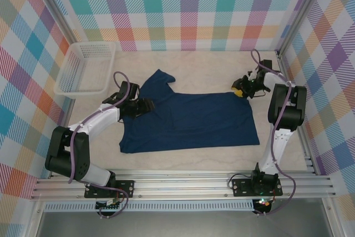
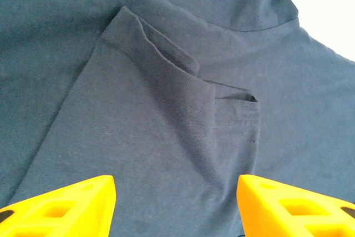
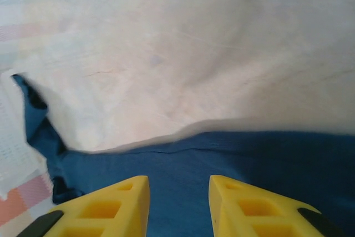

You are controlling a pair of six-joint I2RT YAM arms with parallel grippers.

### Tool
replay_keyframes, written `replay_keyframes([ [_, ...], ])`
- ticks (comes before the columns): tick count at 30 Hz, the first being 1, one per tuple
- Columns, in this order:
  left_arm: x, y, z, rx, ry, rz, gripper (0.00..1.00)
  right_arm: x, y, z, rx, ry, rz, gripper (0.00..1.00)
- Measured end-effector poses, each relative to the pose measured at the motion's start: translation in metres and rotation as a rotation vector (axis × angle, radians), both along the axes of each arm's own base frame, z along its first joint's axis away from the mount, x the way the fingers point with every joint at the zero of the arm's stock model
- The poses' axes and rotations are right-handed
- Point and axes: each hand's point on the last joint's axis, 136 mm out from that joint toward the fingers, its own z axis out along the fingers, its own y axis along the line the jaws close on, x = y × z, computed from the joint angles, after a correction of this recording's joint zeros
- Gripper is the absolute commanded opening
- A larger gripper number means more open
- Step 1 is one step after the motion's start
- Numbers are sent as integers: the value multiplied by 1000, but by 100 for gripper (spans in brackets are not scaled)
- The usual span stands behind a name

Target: Fold the inside-out t-shirt

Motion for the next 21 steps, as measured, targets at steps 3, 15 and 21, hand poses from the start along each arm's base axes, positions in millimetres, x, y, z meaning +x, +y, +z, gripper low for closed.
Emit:
replay_keyframes([
  [3,0,0,0,2,-1,-3,60,1,3,3,20,-24,6,32],
  [15,-1,1,-11,21,23,-13,59,-17,-66,-8,-268,-20,-101,45],
  [21,-1,2,-11,26,24,-14,59,-2,-71,-8,-357,-49,-78,50],
])
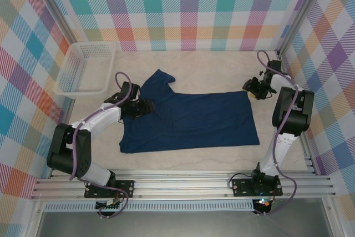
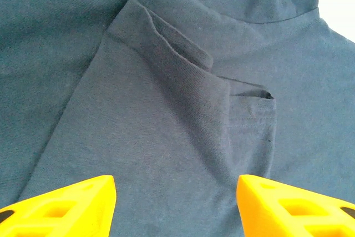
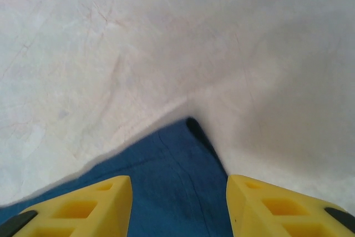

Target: Fold the inside-out t-shirt

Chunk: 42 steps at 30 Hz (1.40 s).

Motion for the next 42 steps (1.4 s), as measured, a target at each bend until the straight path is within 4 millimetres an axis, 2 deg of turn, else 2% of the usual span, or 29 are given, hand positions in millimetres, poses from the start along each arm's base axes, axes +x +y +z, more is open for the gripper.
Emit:
replay_keyframes([
  [5,-1,0,-1,3,4,-2,59,18,1,-3,-109,1,32,48],
  [11,-3,2,-2,14,12,-3,59,28,6,-21,-224,60,73,40],
  [18,4,0,4,16,-3,-12,59,28,6,-20,-296,98,90,19],
  [21,16,-3,14,9,-29,-11,59,26,4,-26,-311,119,94,10],
  [24,30,-6,25,9,-63,-4,60,29,4,-24,-317,114,95,2],
  [29,71,-12,39,39,-116,-3,61,30,6,-24,-321,110,108,0],
  [33,117,-18,36,79,-140,-19,61,33,14,-23,-317,90,135,0],
  [38,187,-26,11,150,-141,-73,61,34,21,-21,-317,73,151,0],
  [42,222,-27,-18,204,-108,-122,62,34,22,-20,-323,64,165,0],
])
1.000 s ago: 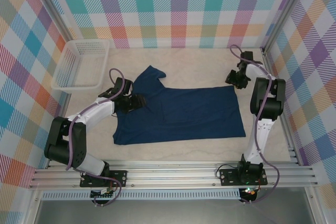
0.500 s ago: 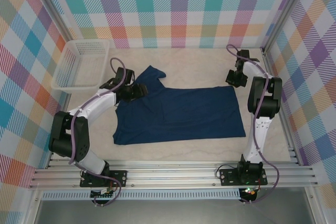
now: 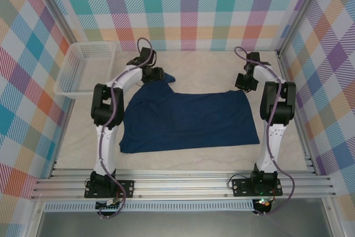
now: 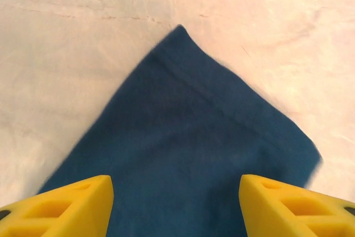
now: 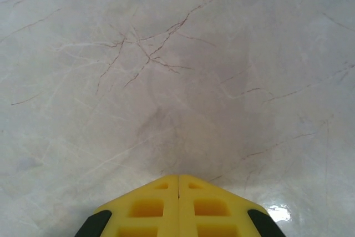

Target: Fold the inside-out t-shirt

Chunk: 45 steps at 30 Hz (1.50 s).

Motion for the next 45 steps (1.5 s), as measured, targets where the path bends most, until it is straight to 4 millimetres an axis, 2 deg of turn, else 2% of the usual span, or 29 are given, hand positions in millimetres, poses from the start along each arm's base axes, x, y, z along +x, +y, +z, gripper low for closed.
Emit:
replay_keyframes([
  [4,28,-5,-17,40,11,-48,62,-2,1,3,-2,-8,6,0],
  [8,48,-10,-24,66,1,-91,62,-4,1,7,-2,-14,8,0],
  [11,55,-9,-29,92,-2,-104,63,-4,2,9,4,-19,11,0],
  [15,55,-6,-25,112,-2,-105,65,-6,5,7,16,-13,18,0],
  [19,56,-2,-26,130,-4,-96,62,-8,8,5,22,-7,24,0],
  [22,59,1,-34,151,-3,-85,57,-10,9,2,25,-2,25,0],
  [26,61,1,-33,169,-10,-79,42,-11,10,1,26,1,28,0],
  [30,61,4,-33,186,-7,-74,28,-11,10,1,26,0,28,0],
  [35,62,5,-33,186,-10,-74,5,-11,11,1,29,0,28,0],
  [37,62,4,-32,179,-12,-75,0,-11,11,1,28,-1,28,0],
  [40,64,5,-31,167,-16,-77,0,-9,9,3,17,-6,25,0],
  [45,65,2,-27,101,-16,-81,0,5,6,20,-6,-71,42,0],
])
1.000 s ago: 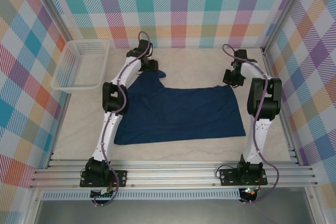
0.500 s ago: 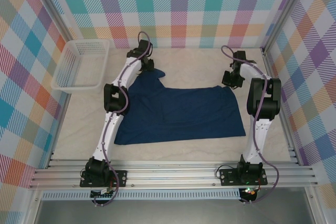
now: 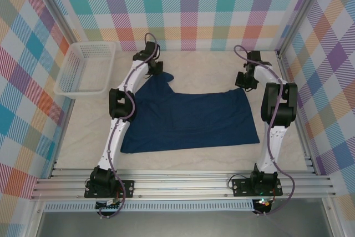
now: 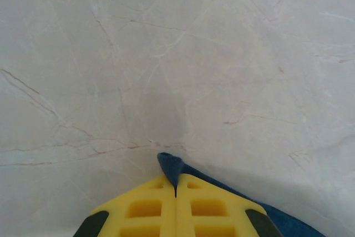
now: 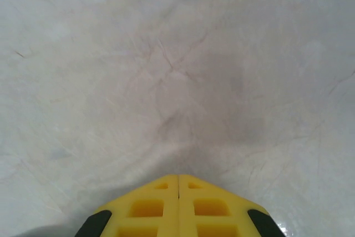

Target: Fold the inside-out t-shirt

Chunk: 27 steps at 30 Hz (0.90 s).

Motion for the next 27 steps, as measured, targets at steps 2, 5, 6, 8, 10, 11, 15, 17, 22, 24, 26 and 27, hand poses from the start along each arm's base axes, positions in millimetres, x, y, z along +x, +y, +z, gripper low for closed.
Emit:
replay_keyframes([
  [2,-5,-1,6,-33,14,-2,0,3,0,10,-6,-29,13,0],
  [5,-19,0,30,-67,28,-6,0,4,0,31,-16,-80,34,0],
  [6,-24,2,39,-74,29,-5,0,3,0,37,-20,-90,40,0],
  [8,-38,4,69,-94,9,-4,0,0,-1,50,-31,-117,54,0],
  [10,-52,7,101,-109,-29,-4,0,-6,-2,58,-46,-133,64,0],
  [11,-60,8,118,-117,-53,-5,0,-9,-3,60,-51,-138,67,0],
  [15,-89,15,166,-139,-132,-6,0,-26,-5,56,-73,-122,76,0],
  [17,-108,19,181,-147,-156,-4,0,-34,-6,52,-81,-109,79,0],
  [22,-154,26,185,-178,-164,-2,0,-50,-7,48,-85,-94,73,0],
  [24,-172,27,180,-203,-155,0,0,-57,-8,49,-89,-95,64,0],
  [26,-191,28,173,-231,-145,1,0,-67,-10,50,-90,-89,48,0],
  [27,-198,28,170,-243,-142,4,0,-71,-10,50,-90,-85,41,0],
])
